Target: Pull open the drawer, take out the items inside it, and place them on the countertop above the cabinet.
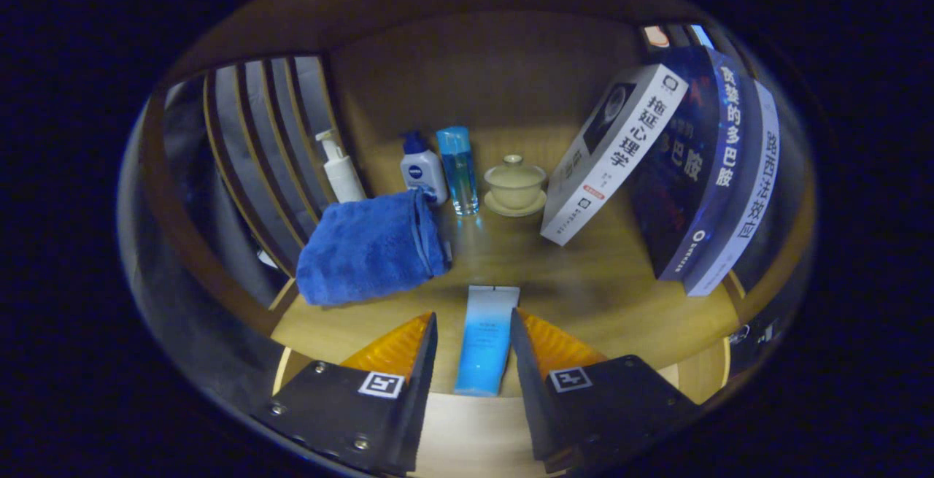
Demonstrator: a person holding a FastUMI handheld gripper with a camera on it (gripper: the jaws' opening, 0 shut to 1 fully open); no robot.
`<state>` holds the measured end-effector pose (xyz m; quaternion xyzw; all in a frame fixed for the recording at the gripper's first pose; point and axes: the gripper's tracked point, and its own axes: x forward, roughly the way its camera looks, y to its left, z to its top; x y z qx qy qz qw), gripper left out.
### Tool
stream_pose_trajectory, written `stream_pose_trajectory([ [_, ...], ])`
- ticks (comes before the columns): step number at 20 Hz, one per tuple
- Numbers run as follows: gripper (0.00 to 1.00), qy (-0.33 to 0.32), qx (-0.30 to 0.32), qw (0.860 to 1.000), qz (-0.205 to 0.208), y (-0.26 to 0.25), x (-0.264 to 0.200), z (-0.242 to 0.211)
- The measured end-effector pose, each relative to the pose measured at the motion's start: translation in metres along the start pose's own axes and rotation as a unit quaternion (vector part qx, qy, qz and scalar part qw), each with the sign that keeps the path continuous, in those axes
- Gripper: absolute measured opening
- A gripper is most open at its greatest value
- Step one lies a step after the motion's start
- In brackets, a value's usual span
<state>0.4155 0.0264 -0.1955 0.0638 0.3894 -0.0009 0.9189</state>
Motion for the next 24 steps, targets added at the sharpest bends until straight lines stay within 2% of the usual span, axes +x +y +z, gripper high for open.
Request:
stream_pose_trajectory([
  [7, 0.58, -0.092, -0.025, 0.993, 0.068, 0.035, -0.113, -0.017],
  [11, 0.58, -0.13, -0.016, 0.988, 0.083, 0.044, -0.178, -0.054],
  [13, 0.62, -0.144, -0.02, 0.986, 0.088, 0.045, -0.21, -0.084],
  [16, 0.7, -0.151, -0.027, 0.985, 0.082, 0.038, -0.234, -0.126],
  [19, 0.81, -0.181, -0.048, 0.981, 0.051, 0.021, -0.247, -0.155],
  [23, 1.0, -0.185, -0.086, 0.979, 0.014, 0.007, -0.239, -0.194],
  [24, 1.0, -0.186, -0.091, 0.978, 0.007, 0.004, -0.239, -0.2],
])
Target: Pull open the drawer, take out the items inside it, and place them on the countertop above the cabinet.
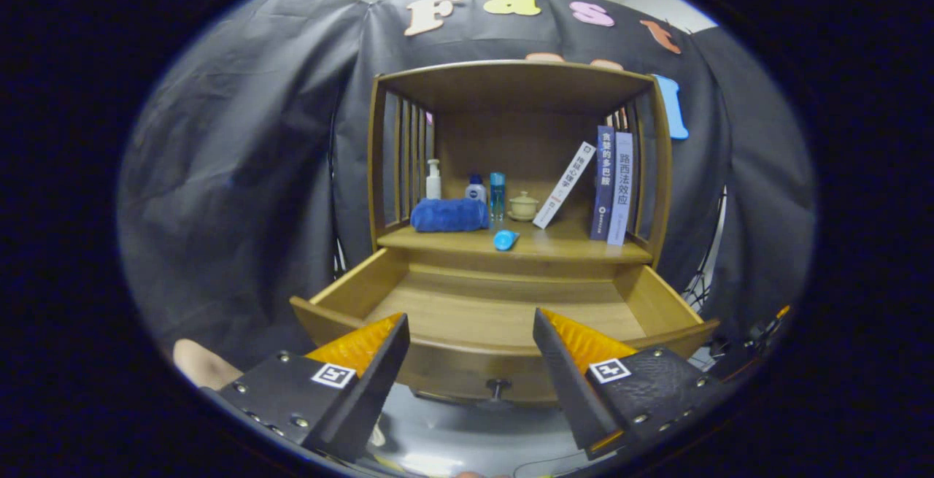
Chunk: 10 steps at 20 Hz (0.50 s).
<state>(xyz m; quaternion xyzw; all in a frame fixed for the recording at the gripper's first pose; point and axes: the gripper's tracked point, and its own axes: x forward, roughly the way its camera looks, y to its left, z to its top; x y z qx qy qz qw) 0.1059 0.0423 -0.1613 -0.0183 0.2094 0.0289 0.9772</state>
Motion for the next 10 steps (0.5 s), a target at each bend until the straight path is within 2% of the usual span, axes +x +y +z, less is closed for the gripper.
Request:
stream_pose_trajectory([
  [6, 1.0, 0.01, -0.028, 0.999, -0.031, -0.011, 0.012, -0.037],
  [10, 1.0, 0.027, -0.022, 0.998, -0.049, -0.016, 0.033, -0.055],
])
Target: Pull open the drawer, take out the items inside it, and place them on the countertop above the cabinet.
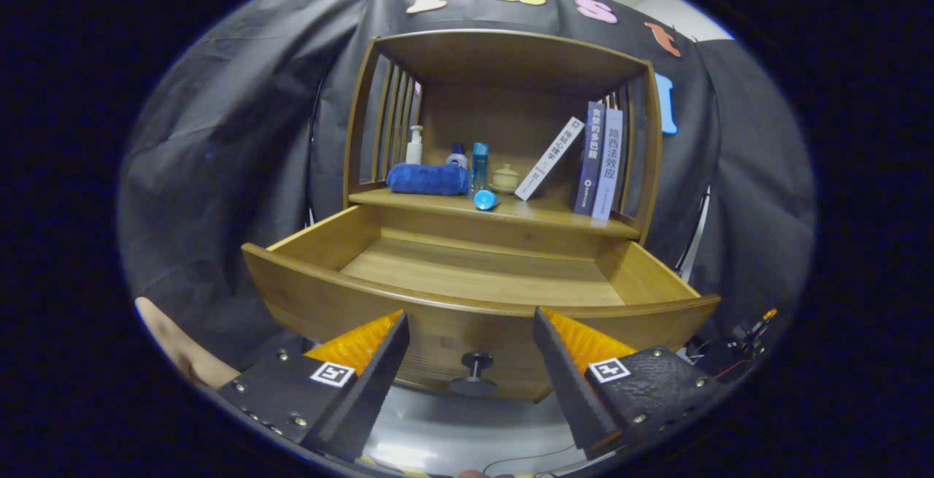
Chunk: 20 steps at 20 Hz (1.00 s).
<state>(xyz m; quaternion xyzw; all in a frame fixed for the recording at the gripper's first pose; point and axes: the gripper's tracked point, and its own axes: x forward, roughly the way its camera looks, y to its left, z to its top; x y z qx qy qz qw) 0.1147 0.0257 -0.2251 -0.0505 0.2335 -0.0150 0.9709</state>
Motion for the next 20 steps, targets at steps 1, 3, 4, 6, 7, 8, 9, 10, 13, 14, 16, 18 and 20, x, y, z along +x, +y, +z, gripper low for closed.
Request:
stream_pose_trajectory([
  [1, 1.0, -0.004, -0.005, 1.0, -0.016, -0.005, -0.003, 0.0],
  [3, 0.97, -0.014, -0.023, 0.999, -0.029, -0.004, 0.004, 0.0],
  [4, 0.98, -0.021, -0.032, 0.999, -0.037, -0.004, 0.003, 0.002],
  [6, 0.98, -0.03, -0.045, 0.997, -0.05, -0.005, 0.005, 0.002],
  [7, 0.98, -0.033, -0.047, 0.997, -0.053, -0.004, 0.006, 0.003],
  [8, 0.98, -0.035, -0.049, 0.997, -0.056, -0.002, 0.01, 0.003],
  [9, 0.98, -0.035, -0.05, 0.996, -0.058, -0.002, 0.014, 0.006],
  [10, 0.98, -0.035, -0.052, 0.996, -0.059, -0.002, 0.02, 0.008],
  [13, 0.98, -0.03, -0.043, 0.997, -0.056, -0.005, 0.042, 0.016],
  [14, 0.98, -0.024, -0.044, 0.997, -0.054, -0.006, 0.049, 0.018],
  [16, 0.98, -0.036, -0.053, 0.996, -0.056, -0.007, 0.061, 0.03],
  [18, 0.98, -0.032, -0.058, 0.996, -0.056, -0.011, 0.079, 0.033],
  [20, 0.98, -0.031, -0.06, 0.996, -0.057, -0.012, 0.094, 0.035],
])
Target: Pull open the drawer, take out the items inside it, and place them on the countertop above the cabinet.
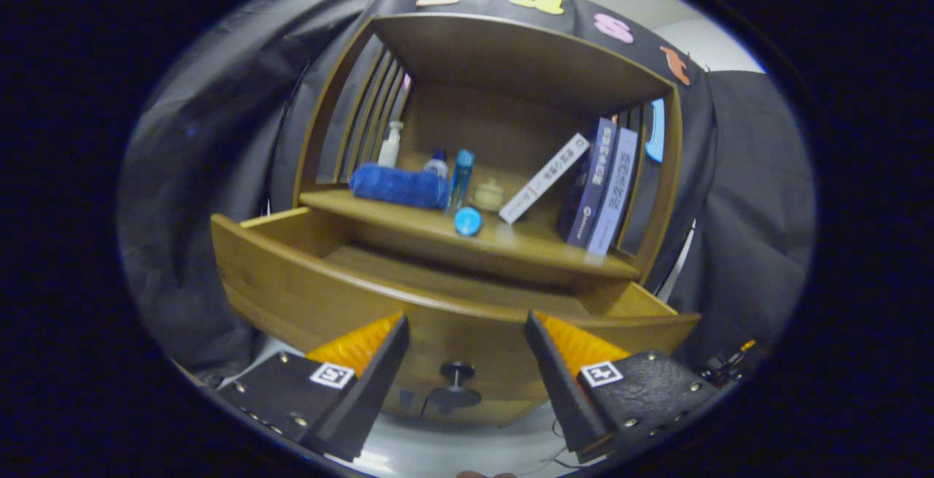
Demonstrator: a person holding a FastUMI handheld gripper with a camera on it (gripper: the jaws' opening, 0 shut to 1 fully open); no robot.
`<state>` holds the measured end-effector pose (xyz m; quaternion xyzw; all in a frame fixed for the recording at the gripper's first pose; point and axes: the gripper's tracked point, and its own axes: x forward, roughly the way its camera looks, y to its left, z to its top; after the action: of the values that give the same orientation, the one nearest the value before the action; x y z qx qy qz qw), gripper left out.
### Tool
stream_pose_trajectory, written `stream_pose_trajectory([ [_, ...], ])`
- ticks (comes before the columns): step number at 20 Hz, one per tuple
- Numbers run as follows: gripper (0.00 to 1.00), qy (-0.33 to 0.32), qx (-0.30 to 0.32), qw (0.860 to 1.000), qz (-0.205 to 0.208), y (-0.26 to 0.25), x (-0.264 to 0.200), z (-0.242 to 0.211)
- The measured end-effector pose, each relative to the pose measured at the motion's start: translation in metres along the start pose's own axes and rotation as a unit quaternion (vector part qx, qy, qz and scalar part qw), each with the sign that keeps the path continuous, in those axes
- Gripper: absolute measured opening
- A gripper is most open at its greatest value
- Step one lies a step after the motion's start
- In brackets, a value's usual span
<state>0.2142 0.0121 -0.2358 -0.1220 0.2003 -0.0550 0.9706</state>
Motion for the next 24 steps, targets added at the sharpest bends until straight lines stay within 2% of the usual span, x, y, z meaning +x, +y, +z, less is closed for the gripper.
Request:
stream_pose_trajectory([
  [6, 0.98, -0.001, 0.003, 1.0, -0.005, 0.003, 0.054, 0.013],
  [14, 0.98, 0.01, 0.009, 1.0, -0.015, 0.007, 0.103, 0.021],
  [24, 0.97, 0.006, 0.008, 1.0, -0.015, 0.01, 0.122, 0.024],
])
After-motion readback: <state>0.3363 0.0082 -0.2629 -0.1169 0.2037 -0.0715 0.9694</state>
